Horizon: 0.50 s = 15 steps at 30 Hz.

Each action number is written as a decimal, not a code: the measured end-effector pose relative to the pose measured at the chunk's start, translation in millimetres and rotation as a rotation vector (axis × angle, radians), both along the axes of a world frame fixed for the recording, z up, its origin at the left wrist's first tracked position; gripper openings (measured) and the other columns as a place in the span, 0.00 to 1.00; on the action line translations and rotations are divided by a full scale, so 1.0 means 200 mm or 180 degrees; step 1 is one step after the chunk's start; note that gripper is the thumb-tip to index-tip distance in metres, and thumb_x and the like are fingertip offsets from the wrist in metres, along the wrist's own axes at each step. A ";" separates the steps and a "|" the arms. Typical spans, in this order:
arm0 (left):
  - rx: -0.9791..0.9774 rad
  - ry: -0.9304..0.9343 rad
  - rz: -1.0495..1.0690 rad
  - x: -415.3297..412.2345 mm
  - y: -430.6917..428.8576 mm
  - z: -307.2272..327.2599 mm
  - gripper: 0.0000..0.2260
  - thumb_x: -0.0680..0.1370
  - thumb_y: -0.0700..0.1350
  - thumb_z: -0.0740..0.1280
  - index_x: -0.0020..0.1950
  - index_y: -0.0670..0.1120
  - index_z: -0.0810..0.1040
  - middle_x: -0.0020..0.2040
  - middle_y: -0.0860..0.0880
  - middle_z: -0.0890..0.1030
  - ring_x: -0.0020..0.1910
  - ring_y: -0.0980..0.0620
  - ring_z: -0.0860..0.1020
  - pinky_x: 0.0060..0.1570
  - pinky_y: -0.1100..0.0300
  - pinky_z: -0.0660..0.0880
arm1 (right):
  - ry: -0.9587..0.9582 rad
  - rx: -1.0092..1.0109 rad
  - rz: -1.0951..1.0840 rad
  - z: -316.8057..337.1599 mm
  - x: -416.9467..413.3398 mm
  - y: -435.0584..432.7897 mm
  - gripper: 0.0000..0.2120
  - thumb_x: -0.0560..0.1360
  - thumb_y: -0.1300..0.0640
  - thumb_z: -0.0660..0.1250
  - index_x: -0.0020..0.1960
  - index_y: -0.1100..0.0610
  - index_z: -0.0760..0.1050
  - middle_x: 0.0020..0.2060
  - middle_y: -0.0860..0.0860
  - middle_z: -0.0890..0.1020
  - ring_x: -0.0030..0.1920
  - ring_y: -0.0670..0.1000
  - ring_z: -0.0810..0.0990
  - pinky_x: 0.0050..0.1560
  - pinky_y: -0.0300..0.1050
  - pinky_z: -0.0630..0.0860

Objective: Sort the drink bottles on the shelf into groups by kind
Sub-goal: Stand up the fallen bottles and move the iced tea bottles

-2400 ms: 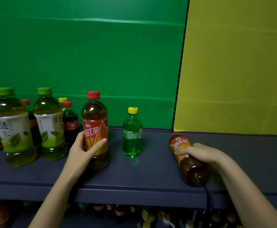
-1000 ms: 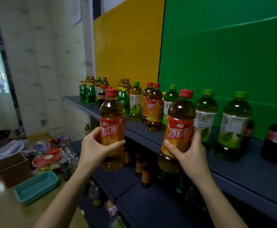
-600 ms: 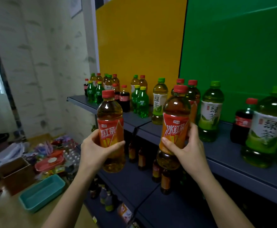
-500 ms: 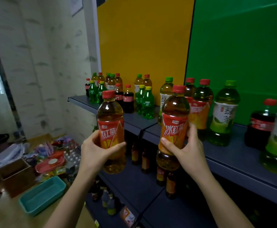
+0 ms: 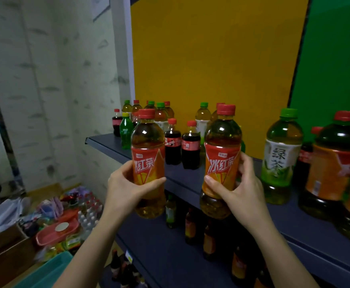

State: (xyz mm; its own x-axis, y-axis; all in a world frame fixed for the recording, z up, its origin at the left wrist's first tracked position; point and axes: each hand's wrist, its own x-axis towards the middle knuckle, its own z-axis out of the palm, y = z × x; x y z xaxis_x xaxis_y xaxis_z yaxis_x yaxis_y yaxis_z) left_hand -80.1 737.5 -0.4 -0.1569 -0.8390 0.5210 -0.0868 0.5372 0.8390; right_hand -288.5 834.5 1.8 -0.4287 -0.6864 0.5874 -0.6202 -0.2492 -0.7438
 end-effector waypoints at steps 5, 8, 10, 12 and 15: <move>-0.0054 -0.0053 -0.0297 -0.04 -0.30 0.05 0.29 0.54 0.59 0.80 0.52 0.54 0.78 0.48 0.54 0.83 0.49 0.56 0.81 0.50 0.55 0.79 | 0.0131 0.0067 -0.0354 0.05 0.02 -0.22 0.40 0.63 0.41 0.72 0.70 0.46 0.57 0.51 0.34 0.69 0.55 0.42 0.71 0.60 0.53 0.72; -0.0037 -0.0050 -0.0516 -0.09 -0.48 0.06 0.26 0.53 0.57 0.77 0.48 0.56 0.77 0.47 0.55 0.82 0.48 0.57 0.80 0.49 0.57 0.79 | 0.0140 0.0111 -0.0654 0.04 0.03 -0.31 0.43 0.60 0.36 0.70 0.70 0.46 0.56 0.53 0.36 0.69 0.55 0.43 0.70 0.61 0.57 0.71; -0.0058 -0.0115 -0.0725 -0.14 -0.60 0.07 0.28 0.53 0.58 0.79 0.50 0.54 0.77 0.47 0.54 0.82 0.48 0.57 0.80 0.50 0.56 0.79 | 0.0119 0.0132 -0.0860 0.03 0.04 -0.37 0.45 0.58 0.33 0.68 0.70 0.44 0.56 0.56 0.37 0.70 0.57 0.43 0.71 0.61 0.57 0.71; -0.0062 -0.0171 -0.0981 -0.19 -0.70 0.07 0.31 0.53 0.58 0.79 0.52 0.52 0.77 0.48 0.54 0.82 0.49 0.56 0.80 0.51 0.55 0.78 | 0.0091 0.0141 -0.1100 0.02 0.05 -0.42 0.45 0.57 0.32 0.67 0.70 0.43 0.56 0.60 0.41 0.73 0.60 0.46 0.73 0.61 0.57 0.72; -0.0044 -0.0185 -0.1376 -0.27 -0.82 0.09 0.28 0.54 0.55 0.78 0.51 0.53 0.76 0.49 0.55 0.81 0.49 0.58 0.79 0.51 0.59 0.78 | 0.0013 0.0128 -0.1450 0.01 0.08 -0.48 0.45 0.57 0.33 0.68 0.70 0.44 0.56 0.62 0.45 0.74 0.61 0.47 0.73 0.61 0.55 0.72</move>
State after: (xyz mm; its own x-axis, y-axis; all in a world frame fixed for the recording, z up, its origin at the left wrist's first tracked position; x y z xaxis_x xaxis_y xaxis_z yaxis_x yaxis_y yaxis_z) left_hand -134.0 573.5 17.5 -0.5218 -0.6827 0.5116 0.1016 0.5456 0.8318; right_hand -272.2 738.6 3.9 -0.6899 -0.4507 0.5664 -0.6627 0.0785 -0.7447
